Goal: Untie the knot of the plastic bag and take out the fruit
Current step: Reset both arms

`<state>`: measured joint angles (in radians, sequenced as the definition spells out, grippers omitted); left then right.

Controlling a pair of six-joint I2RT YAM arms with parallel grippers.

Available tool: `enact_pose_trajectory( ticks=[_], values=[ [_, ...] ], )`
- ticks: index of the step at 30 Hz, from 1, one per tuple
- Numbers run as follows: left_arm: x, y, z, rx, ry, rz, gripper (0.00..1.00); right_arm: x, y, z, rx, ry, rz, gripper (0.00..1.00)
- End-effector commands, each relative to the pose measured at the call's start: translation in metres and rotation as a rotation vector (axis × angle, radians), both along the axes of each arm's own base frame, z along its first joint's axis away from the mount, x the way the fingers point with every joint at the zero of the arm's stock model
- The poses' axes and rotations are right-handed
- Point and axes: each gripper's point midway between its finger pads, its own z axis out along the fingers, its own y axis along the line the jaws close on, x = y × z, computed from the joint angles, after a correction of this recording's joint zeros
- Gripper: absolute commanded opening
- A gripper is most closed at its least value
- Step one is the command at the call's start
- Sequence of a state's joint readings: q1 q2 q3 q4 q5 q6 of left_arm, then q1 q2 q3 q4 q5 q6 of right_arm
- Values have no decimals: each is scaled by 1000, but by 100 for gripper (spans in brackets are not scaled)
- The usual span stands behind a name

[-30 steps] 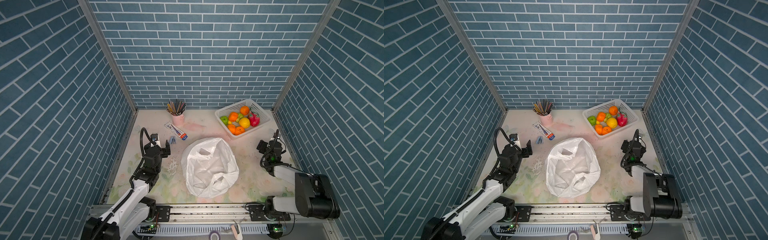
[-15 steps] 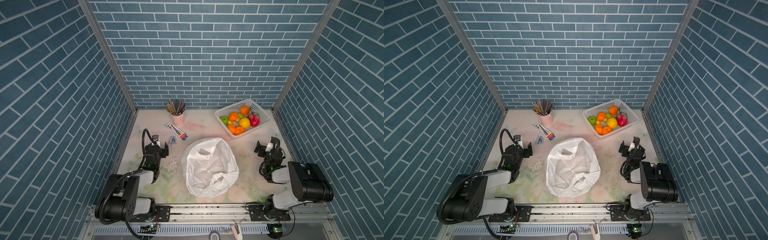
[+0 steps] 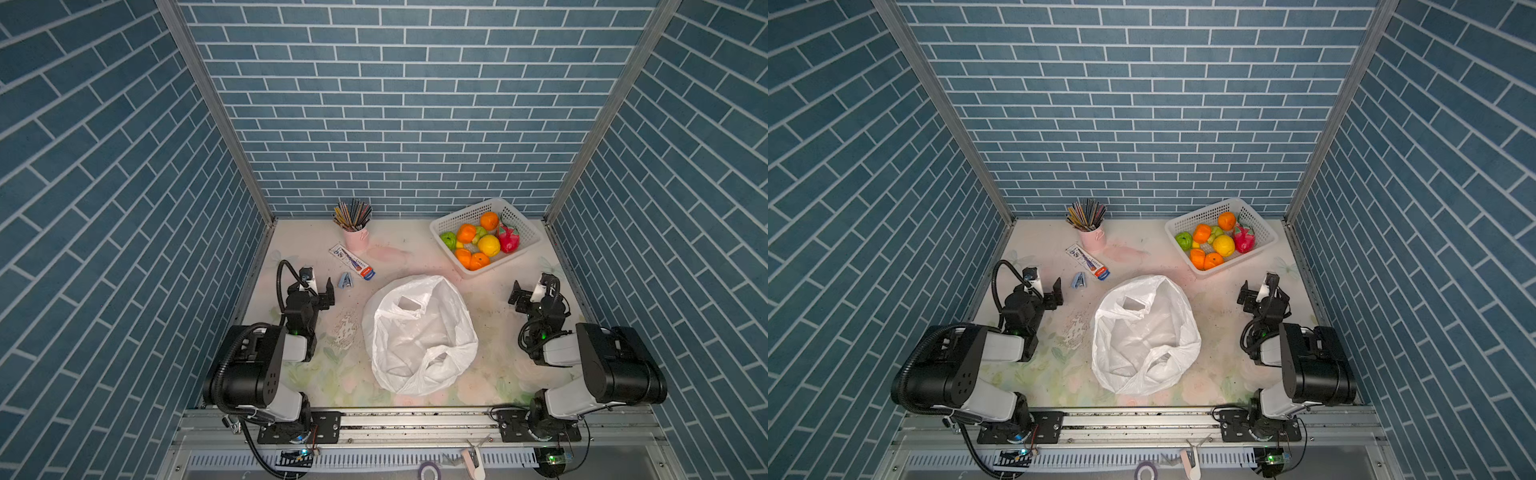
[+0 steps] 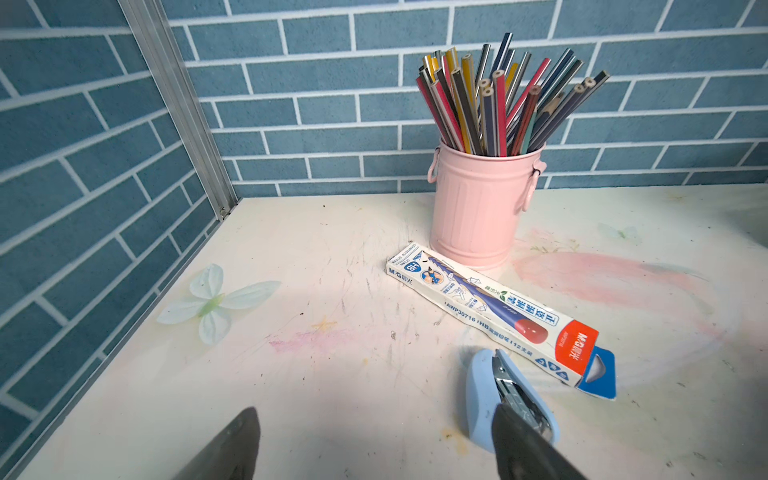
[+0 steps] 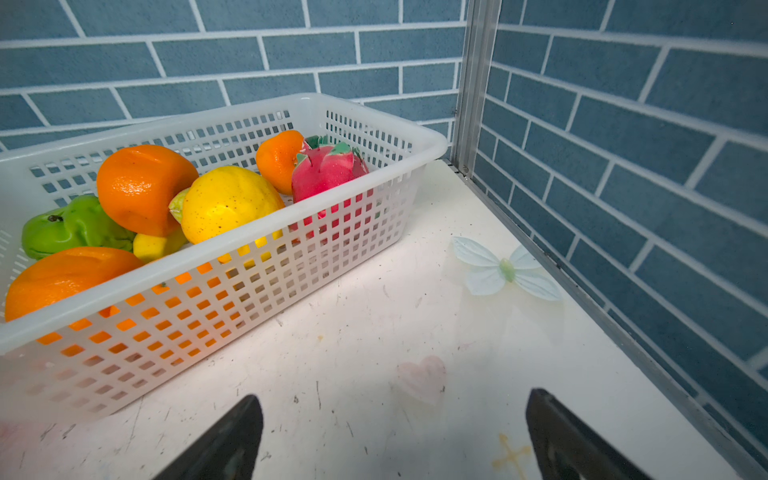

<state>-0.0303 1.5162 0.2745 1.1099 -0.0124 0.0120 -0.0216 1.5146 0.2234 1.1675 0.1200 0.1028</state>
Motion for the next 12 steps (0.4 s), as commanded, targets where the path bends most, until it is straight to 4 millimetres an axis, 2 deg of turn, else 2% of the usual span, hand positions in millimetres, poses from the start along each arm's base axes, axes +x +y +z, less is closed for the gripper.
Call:
enact_pose_trajectory(
  ticks=[1, 12],
  values=[
    [1, -2, 10, 5, -40, -11, 88, 5, 1, 11, -31, -32, 8, 99],
    [1, -2, 10, 7, -40, -10, 88, 5, 8, 13, -53, -38, 41, 99]
  ],
)
